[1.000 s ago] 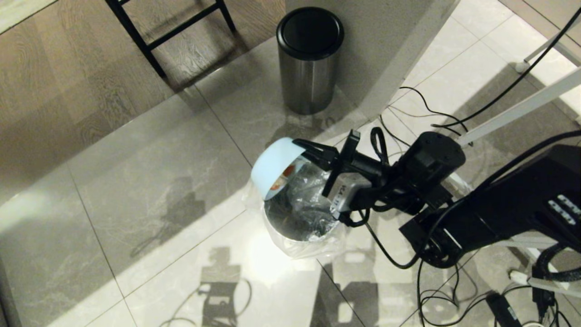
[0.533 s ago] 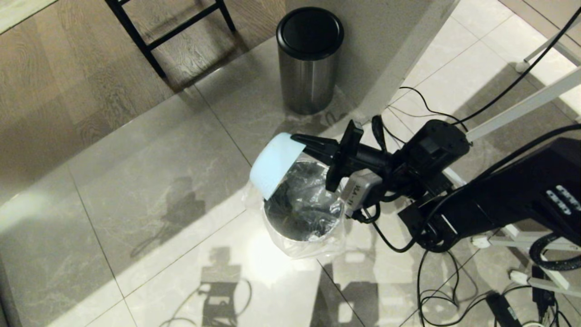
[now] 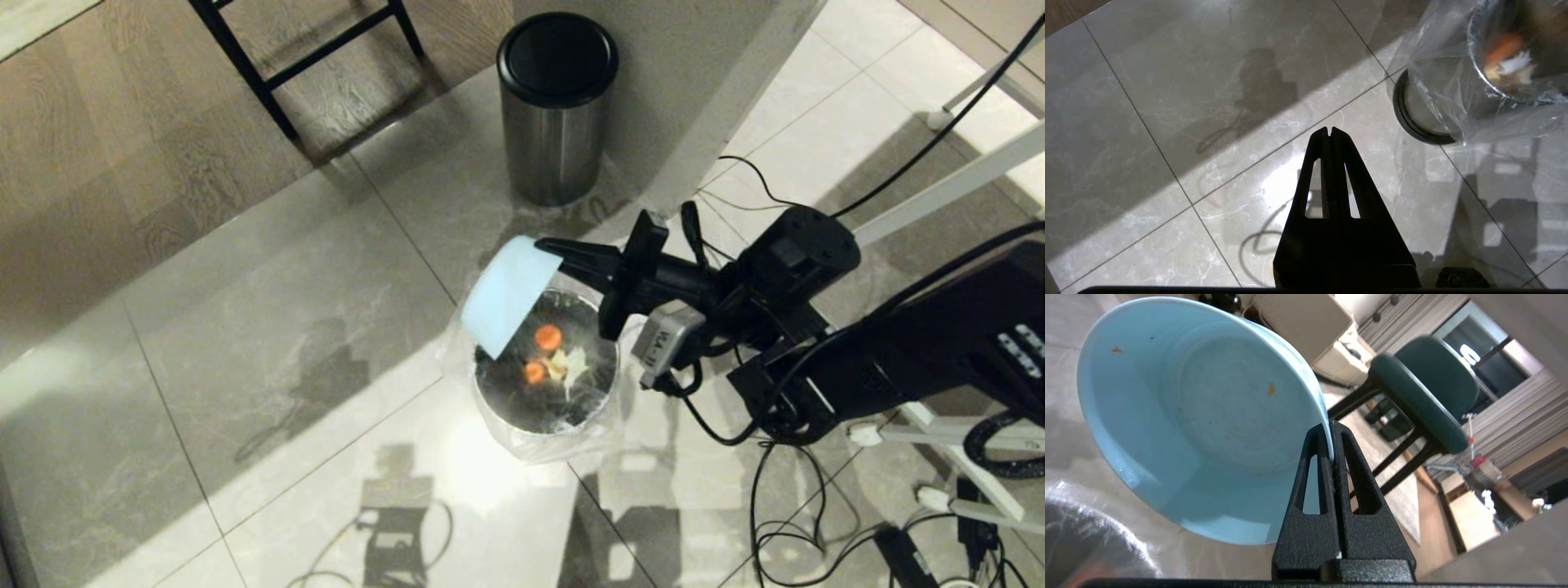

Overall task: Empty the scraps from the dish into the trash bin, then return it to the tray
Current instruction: Pour the leftover food from the bowl into the trash can, then put the bowl back to the table

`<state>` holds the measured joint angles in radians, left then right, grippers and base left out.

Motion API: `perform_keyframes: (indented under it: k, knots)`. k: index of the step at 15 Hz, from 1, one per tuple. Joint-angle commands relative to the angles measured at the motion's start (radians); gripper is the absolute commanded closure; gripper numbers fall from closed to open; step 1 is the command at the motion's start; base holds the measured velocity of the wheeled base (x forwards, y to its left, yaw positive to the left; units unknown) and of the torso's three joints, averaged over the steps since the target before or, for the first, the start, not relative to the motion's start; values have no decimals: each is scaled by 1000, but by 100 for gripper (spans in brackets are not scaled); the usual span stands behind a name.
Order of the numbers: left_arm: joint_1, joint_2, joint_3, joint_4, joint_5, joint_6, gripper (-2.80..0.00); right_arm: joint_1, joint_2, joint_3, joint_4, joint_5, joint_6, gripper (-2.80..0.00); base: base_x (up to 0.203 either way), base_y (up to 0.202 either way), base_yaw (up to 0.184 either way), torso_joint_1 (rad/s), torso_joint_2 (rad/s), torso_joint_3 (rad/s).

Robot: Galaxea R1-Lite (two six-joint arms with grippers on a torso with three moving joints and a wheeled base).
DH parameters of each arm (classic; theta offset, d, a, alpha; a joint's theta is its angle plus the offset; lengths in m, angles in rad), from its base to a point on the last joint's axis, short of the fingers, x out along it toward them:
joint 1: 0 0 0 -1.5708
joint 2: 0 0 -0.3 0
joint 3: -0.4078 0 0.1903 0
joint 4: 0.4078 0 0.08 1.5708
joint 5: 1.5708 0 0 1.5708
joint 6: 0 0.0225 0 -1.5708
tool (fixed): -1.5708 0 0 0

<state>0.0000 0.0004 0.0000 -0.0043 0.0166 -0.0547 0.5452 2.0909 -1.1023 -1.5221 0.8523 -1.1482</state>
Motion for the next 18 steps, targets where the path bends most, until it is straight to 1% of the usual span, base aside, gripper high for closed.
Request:
perform_keyframes:
  k: [1, 2, 6, 8, 10, 11, 12, 13, 14, 16, 18]
  knots:
    - [0, 1, 0, 0, 0, -1, 0, -12, -10, 23, -17, 6, -4, 0, 0, 0, 0, 0, 0, 0]
    - [0, 1, 0, 0, 0, -1, 0, -17, -14, 43, -20, 7, 0, 0, 0, 0, 0, 0, 0, 0]
    - [0, 1, 0, 0, 0, -1, 0, -19, -3, 19, -20, -5, 5, 0, 0, 0, 0, 0, 0, 0]
    - [0, 1, 0, 0, 0, -1, 0, -19, 0, 20, -20, -48, 7, 0, 0, 0, 0, 0, 0, 0]
    - [0, 1, 0, 0, 0, -1, 0, -19, -3, 17, -22, -140, 49, 0, 0, 0, 0, 0, 0, 0]
    - [0, 1, 0, 0, 0, -1, 0, -19, -8, 17, -21, -205, 77, 0, 0, 0, 0, 0, 0, 0]
    - [0, 1, 0, 0, 0, -1, 0, -19, -14, 17, -20, -281, 115, 0, 0, 0, 0, 0, 0, 0]
    - [0, 1, 0, 0, 0, -1, 0, -17, -19, 17, -20, -348, 170, 0, 0, 0, 0, 0, 0, 0]
    - [0, 1, 0, 0, 0, -1, 0, -14, -26, 18, -19, -404, 220, 0, 0, 0, 0, 0, 0, 0]
    - [0, 1, 0, 0, 0, -1, 0, -5, -35, 18, -11, -499, 269, 0, 0, 0, 0, 0, 0, 0]
    - [0, 1, 0, 0, 0, -1, 0, 13, -37, 17, -10, -634, 336, 0, 0, 0, 0, 0, 0, 0]
